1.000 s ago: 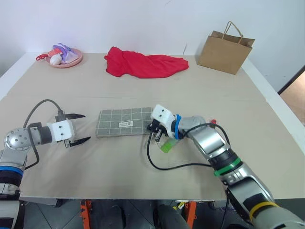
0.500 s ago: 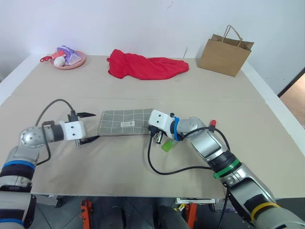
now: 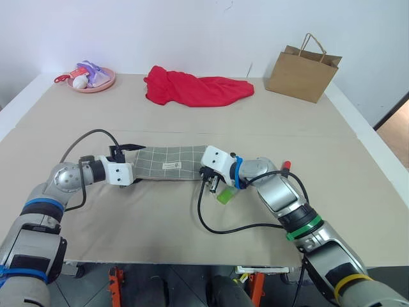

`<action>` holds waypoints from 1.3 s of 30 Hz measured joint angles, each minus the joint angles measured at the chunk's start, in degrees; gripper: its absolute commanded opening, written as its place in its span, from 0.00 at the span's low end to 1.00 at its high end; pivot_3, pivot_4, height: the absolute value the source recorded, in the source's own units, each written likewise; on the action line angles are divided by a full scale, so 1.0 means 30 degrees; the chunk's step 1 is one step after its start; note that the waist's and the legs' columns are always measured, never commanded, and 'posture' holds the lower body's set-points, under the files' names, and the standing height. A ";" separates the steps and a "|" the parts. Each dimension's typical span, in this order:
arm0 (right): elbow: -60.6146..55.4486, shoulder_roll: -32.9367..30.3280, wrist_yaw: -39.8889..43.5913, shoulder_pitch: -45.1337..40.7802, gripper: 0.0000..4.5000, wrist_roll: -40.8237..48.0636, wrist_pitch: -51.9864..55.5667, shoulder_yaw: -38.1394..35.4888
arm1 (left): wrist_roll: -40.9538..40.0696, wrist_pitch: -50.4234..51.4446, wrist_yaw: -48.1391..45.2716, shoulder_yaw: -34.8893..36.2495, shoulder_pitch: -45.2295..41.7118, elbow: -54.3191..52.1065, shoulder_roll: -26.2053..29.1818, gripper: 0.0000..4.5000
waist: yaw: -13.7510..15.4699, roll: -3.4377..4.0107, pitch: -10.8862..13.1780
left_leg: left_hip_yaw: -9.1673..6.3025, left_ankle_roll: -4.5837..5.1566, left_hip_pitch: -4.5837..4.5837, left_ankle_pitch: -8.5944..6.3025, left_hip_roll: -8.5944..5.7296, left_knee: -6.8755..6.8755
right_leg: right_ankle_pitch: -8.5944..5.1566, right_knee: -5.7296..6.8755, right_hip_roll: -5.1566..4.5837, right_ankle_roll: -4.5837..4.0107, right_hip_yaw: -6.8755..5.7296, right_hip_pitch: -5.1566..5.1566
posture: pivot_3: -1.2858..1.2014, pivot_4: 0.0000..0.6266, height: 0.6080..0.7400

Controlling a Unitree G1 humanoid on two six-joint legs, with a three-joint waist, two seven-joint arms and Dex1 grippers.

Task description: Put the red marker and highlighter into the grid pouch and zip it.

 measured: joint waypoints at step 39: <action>-0.2156 0.1363 0.1417 -0.0159 1.00 0.5975 0.5045 -0.5847 | -0.7647 0.7607 -0.8308 0.1109 0.2872 -0.5099 -0.0867 0.00 | -0.0144 0.0055 0.0040 | -0.0102 0.0004 -0.0059 -0.0003 0.0066 -0.0018 | 0.0003 -0.0023 0.0066 -0.0008 -0.0029 -0.0026 | 0.52 0.24 1.00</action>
